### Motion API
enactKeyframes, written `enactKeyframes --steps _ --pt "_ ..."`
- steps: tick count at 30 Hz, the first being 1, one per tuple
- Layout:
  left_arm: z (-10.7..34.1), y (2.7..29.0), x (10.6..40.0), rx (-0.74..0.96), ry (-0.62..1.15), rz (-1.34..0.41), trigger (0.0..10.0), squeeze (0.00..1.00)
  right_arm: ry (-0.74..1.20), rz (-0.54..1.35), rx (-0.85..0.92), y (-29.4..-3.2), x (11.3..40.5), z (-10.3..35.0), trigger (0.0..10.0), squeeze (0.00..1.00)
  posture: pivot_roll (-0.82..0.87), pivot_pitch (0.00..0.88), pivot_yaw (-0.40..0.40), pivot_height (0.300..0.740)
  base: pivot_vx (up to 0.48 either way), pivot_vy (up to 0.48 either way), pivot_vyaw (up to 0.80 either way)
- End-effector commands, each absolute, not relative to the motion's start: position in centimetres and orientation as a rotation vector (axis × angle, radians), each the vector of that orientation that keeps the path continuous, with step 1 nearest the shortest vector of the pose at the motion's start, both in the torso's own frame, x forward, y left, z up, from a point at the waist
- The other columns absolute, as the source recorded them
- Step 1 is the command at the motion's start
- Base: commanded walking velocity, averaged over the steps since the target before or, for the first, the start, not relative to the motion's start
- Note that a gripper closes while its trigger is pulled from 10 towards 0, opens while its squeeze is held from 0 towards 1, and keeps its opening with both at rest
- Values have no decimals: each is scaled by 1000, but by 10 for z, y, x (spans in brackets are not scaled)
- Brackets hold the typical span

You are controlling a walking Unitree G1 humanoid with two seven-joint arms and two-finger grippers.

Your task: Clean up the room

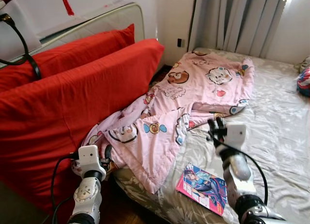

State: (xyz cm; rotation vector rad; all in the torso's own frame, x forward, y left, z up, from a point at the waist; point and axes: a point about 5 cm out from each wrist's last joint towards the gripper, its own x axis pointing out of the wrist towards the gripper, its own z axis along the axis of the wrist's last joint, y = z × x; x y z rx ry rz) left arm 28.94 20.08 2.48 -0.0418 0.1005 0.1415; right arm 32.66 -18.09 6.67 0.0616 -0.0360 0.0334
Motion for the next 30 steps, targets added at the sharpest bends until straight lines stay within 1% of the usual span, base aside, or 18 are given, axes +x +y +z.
enactKeyframes --steps 1,10,19,22,26,28,30 --pt "25 203 290 -51 109 151 10000 0 -72 38 33 -178 329 74 10000 0 -128 0 13 740 0 0 0" --pt "28 203 292 -55 90 147 10000 0 -40 -14 37 -181 315 58 10000 0 -131 0 30 740 0 0 0" --pt "31 199 296 -45 80 112 10000 0 -5 -19 40 -177 318 56 10000 0 -125 4 35 740 0 0 0" --pt "30 197 295 -41 86 102 10000 0 35 -34 30 -177 318 52 10000 0 -122 8 34 740 0 0 0" --pt "30 196 296 -42 90 94 10000 0 67 -37 34 -176 317 48 10000 0 -121 11 33 715 0 0 0" --pt "30 195 296 -41 92 87 10000 0 53 -32 30 -176 316 48 10000 0 -122 12 33 705 0 0 0" --pt "30 195 296 -41 94 85 10000 0 54 -33 31 -176 316 48 10000 0 -122 12 33 705 0 0 0"
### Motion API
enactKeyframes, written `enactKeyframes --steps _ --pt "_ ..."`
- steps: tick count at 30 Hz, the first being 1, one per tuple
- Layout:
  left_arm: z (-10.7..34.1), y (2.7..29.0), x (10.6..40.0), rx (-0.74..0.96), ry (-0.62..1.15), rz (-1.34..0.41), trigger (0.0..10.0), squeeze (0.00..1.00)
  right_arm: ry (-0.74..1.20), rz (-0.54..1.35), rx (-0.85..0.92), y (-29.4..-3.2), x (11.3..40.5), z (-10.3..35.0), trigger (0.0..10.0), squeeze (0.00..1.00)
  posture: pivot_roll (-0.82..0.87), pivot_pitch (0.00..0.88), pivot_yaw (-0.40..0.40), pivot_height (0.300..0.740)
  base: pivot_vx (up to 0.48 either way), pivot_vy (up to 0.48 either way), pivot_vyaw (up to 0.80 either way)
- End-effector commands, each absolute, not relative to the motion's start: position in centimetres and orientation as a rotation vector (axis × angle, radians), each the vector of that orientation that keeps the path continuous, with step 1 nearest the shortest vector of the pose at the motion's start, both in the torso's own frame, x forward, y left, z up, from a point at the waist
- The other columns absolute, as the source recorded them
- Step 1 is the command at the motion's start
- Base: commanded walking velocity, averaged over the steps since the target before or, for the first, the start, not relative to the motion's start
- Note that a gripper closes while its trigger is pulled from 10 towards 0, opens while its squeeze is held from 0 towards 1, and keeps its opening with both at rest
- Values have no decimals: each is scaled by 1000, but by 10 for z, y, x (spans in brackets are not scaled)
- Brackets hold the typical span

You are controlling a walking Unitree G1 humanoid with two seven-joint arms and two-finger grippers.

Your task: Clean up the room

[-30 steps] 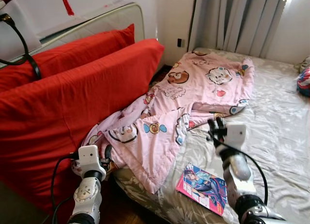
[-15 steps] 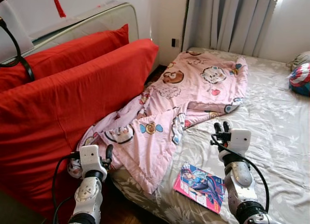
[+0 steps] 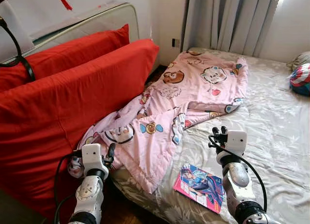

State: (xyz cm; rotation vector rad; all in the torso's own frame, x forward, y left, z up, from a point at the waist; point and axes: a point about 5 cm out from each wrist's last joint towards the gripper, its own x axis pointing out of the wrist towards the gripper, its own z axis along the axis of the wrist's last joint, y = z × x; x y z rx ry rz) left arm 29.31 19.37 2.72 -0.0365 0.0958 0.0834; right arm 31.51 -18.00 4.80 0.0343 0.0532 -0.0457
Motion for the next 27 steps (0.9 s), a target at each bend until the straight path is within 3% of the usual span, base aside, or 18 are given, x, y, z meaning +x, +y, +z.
enactKeyframes --steps 1,4,5,6,18,19,20,22,27 --pt "30 194 296 -42 94 84 10000 0 57 -35 31 -177 315 47 10000 0 -121 13 32 705 0 0 0" --pt "28 192 296 -36 112 74 10000 0 72 -34 40 -176 316 46 10000 0 -120 12 31 705 0 0 0" --pt "28 192 296 -35 114 71 10000 0 72 -31 48 -175 316 46 10000 396 -120 12 31 705 0 0 0" --pt "27 192 296 -36 115 70 10000 0 70 -27 57 -175 316 47 10000 1000 -120 12 31 705 0 0 0" --pt "26 191 295 -39 123 64 10000 0 91 -35 64 -178 315 44 10000 1000 -120 12 30 705 0 0 0" --pt "26 191 295 -40 124 64 10000 0 100 -40 56 -178 315 43 10000 918 -120 12 30 705 0 0 0" --pt "26 191 295 -40 124 64 10000 0 100 -40 56 -178 315 43 10000 918 -120 12 30 705 0 0 0" --pt "26 191 296 -39 126 63 10000 0 108 -42 49 -178 315 42 10000 0 -119 12 30 705 0 0 0" --pt "25 191 295 -42 131 60 10000 0 117 -47 44 -179 315 41 10000 0 -120 13 31 705 0 0 0"
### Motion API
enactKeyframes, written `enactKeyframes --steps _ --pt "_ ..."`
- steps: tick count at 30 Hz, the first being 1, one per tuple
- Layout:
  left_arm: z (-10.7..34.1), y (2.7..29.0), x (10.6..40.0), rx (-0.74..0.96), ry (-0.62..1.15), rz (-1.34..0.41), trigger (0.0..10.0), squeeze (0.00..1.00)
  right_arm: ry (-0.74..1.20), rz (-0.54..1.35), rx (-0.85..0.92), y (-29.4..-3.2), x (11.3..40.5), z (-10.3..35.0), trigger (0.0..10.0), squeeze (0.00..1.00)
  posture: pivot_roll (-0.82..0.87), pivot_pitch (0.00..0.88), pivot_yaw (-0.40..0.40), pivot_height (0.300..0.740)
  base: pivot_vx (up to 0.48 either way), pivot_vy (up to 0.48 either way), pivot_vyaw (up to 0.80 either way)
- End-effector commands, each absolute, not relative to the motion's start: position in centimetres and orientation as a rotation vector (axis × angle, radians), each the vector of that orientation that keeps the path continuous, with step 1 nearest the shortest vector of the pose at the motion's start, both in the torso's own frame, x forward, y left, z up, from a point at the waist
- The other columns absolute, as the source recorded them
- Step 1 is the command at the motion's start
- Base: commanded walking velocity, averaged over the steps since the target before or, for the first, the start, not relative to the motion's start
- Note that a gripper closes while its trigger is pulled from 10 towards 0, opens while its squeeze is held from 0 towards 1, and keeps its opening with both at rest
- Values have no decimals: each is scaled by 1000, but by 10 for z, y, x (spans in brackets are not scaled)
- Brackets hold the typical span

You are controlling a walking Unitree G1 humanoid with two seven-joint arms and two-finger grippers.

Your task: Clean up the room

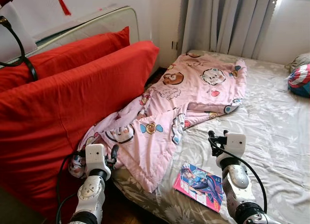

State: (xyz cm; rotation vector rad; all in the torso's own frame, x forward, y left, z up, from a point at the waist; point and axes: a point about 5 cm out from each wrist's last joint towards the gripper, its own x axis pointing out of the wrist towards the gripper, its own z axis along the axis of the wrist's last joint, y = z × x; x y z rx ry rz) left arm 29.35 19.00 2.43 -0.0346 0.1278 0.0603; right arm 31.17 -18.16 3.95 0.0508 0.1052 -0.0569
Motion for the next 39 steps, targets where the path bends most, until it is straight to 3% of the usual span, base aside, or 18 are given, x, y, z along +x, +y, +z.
enactKeyframes --steps 1,8,21,25,39 --pt "25 191 295 -42 132 60 10000 0 121 -49 41 -179 315 40 10000 0 -120 13 31 705 0 0 0" --pt "24 190 295 -44 138 56 10000 0 156 -56 23 -179 315 37 10000 0 -119 13 30 675 0 0 0" --pt "23 189 294 -47 149 46 10000 0 191 -75 5 -180 314 34 10000 0 -119 16 30 675 0 0 0" --pt "22 188 294 -47 151 43 10000 0 187 -70 7 -179 315 34 10000 0 -119 17 30 650 0 0 0" --pt "22 187 294 -46 154 35 10000 0 174 -70 5 -178 315 36 10000 0 -116 20 30 650 0 0 0"
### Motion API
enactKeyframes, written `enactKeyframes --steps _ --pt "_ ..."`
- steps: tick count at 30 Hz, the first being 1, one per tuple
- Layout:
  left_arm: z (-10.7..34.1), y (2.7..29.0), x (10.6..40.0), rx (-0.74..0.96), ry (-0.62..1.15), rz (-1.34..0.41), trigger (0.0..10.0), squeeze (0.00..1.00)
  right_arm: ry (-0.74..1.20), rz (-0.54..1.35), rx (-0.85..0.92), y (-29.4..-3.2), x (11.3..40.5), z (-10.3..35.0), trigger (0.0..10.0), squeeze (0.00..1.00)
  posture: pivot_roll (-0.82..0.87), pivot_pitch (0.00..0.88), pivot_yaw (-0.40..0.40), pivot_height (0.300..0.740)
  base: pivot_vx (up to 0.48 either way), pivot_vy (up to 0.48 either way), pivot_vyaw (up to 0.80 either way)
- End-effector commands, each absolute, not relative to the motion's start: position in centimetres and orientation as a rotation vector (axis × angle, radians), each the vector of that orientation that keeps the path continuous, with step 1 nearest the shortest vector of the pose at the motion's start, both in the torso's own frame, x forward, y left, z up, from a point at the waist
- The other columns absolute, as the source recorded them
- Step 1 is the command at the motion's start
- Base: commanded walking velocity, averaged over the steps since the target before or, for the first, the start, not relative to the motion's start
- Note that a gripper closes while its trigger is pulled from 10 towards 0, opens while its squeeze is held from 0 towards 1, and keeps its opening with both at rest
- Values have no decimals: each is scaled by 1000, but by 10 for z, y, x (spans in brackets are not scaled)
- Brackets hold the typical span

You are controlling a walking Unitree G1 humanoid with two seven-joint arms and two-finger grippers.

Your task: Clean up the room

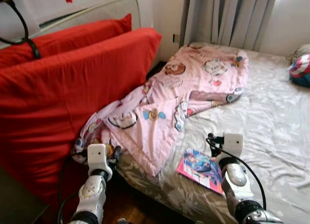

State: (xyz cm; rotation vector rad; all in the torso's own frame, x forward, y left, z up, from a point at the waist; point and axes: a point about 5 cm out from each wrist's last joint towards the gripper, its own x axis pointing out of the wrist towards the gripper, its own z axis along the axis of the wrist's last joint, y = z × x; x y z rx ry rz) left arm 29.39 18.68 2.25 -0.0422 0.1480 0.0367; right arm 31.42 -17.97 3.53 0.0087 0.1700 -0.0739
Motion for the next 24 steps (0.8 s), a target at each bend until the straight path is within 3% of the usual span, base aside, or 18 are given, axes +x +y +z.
enactKeyframes --steps 1,24 --pt "22 187 295 -48 154 33 10000 0 174 -70 5 -178 315 36 10000 0 -117 19 31 650 0 0 0" --pt "22 181 295 -66 160 -3 10000 0 206 -65 20 -174 314 31 10000 0 -118 0 43 630 0 0 0"
